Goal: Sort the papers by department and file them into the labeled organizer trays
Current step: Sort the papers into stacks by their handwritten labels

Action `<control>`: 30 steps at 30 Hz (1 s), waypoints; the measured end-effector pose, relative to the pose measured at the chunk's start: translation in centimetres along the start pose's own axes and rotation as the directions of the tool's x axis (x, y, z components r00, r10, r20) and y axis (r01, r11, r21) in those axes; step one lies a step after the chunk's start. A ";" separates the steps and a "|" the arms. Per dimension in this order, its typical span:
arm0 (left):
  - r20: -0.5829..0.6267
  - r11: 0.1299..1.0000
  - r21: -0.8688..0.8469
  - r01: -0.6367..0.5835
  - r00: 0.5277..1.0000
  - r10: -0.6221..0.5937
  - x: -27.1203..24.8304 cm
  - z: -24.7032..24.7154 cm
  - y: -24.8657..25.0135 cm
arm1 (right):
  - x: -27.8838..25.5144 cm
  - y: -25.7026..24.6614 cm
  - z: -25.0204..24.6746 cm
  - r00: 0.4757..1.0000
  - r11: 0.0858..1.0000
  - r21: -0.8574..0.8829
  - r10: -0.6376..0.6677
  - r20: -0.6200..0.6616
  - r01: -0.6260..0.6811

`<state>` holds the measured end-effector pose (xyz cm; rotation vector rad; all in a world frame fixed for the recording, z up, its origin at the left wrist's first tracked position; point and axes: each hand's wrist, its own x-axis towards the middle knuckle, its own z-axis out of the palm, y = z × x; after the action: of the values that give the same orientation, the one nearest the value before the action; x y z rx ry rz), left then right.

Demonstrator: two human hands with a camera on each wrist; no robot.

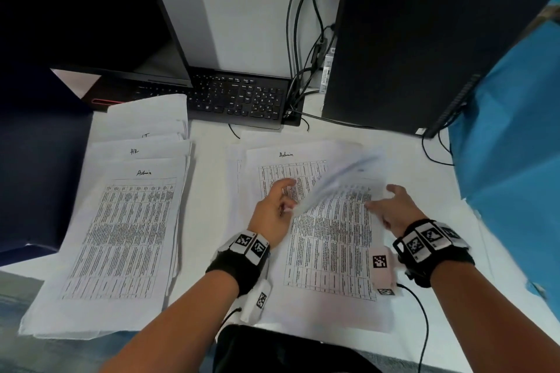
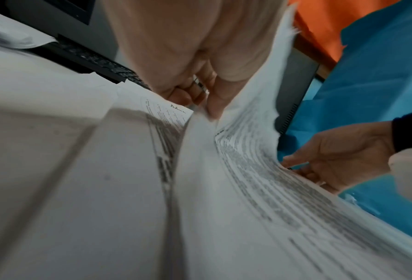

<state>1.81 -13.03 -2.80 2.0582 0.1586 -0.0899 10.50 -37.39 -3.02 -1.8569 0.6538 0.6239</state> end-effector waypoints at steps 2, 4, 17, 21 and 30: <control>0.065 0.999 0.012 -0.043 0.997 0.042 -0.2 -0.2 -0.6 | 0.4 0.1 -0.2 0.999 0.997 0.065 -0.035 0.039 0.033; 0.109 0.998 0.005 -0.055 0.993 0.054 -0.5 -0.7 -1.1 | 0.1 -0.1 -0.4 0.994 0.993 0.070 -0.097 0.057 0.093; -0.211 0.948 -0.138 0.288 0.926 -0.312 2.0 -3.8 -2.9 | -1.1 -0.7 3.6 0.976 0.854 -0.475 -0.212 0.053 0.211; -0.306 0.940 -0.200 0.277 0.894 -0.329 2.4 -3.7 -2.5 | -0.6 -0.5 2.6 0.945 0.893 -0.310 -0.309 0.106 0.326; -0.137 0.947 -0.121 0.298 0.940 -0.313 1.6 -3.6 -1.9 | -0.1 -0.5 2.0 0.952 0.897 -0.320 -0.276 0.133 0.304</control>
<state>3.07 -8.80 -2.96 1.9266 0.5701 -0.1109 10.49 -35.32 -3.36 -2.1799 0.2096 0.6401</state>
